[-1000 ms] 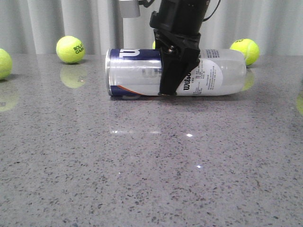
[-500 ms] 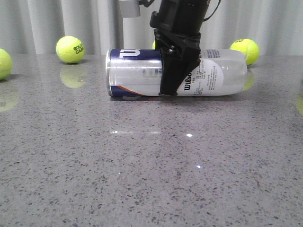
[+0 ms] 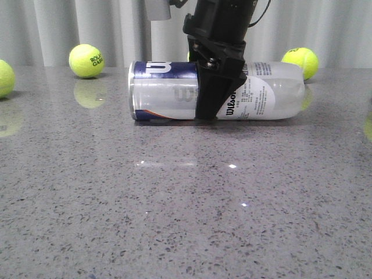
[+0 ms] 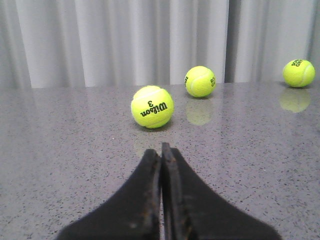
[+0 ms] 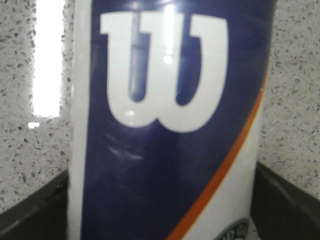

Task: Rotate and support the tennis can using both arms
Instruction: 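Lower the can onto the table on its side and open the right gripper, then raise the right gripper away from the can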

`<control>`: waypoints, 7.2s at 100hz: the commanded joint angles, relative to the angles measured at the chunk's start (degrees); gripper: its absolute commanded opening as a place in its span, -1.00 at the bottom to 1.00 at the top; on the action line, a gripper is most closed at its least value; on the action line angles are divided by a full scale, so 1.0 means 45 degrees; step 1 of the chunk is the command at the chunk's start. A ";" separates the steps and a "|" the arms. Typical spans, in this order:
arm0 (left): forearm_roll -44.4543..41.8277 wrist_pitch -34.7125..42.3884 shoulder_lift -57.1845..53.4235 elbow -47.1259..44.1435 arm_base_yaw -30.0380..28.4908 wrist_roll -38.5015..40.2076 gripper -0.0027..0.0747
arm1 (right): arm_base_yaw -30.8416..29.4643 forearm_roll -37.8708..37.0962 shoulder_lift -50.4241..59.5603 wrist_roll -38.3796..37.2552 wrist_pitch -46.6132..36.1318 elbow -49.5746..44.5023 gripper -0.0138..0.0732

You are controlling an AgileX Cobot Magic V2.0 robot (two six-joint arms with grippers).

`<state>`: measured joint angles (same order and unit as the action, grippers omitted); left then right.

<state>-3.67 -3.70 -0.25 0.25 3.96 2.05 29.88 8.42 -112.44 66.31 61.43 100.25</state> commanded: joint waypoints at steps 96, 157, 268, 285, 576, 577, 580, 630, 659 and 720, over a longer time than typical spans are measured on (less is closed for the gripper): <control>0.0021 0.1029 -0.0494 -0.0617 -0.0047 0.0102 -0.99 | -0.0019 0.0233 0.1458 -0.0018 0.0271 0.0378 0.80; 0.0021 0.1029 -0.0494 -0.0617 -0.0047 0.0102 -0.99 | -0.0028 0.0222 0.1473 -0.0018 0.0414 0.0378 0.80; 0.0021 0.1029 -0.0494 -0.0617 -0.0047 0.0102 -0.99 | -0.0028 0.0222 0.2026 -0.0145 0.0586 0.0378 0.80; 0.0021 0.1029 -0.0494 -0.0617 -0.0047 0.0102 -0.99 | -0.0028 0.0222 0.2090 -0.0145 0.0609 0.0378 0.80; 0.0021 0.1029 -0.0494 -0.0617 -0.0047 0.0102 -0.99 | -0.5568 -0.0055 2.1252 -1.2789 -1.0802 -1.6558 0.79; 0.0021 0.1029 -0.0494 -0.0617 -0.0047 0.0102 -0.99 | -0.5568 -0.0055 2.1286 -1.2789 -1.0821 -1.6573 0.79; 0.0021 0.1029 -0.0494 -0.0617 -0.0047 0.0102 -0.99 | -0.5568 -0.0040 2.1309 -1.2789 -1.0890 -1.6637 0.79; 0.0021 0.1029 -0.0494 -0.0617 -0.0047 0.0102 -0.99 | -0.5568 -0.0030 2.1311 -1.2778 -1.1489 -1.6666 -0.83; 0.0021 0.1029 -0.0494 -0.0617 -0.0047 0.0102 -0.99 | -0.5568 -0.0030 2.1311 -1.2778 -1.1475 -1.6666 -0.84; 0.1225 -0.0788 0.0317 0.2739 -0.0047 0.0102 -0.99 | -0.5568 -0.0030 2.1311 -1.2778 -1.1475 -1.6666 -0.84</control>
<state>-0.75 -8.21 -0.25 5.85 3.96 2.05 5.15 8.13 -16.17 8.82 14.75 23.74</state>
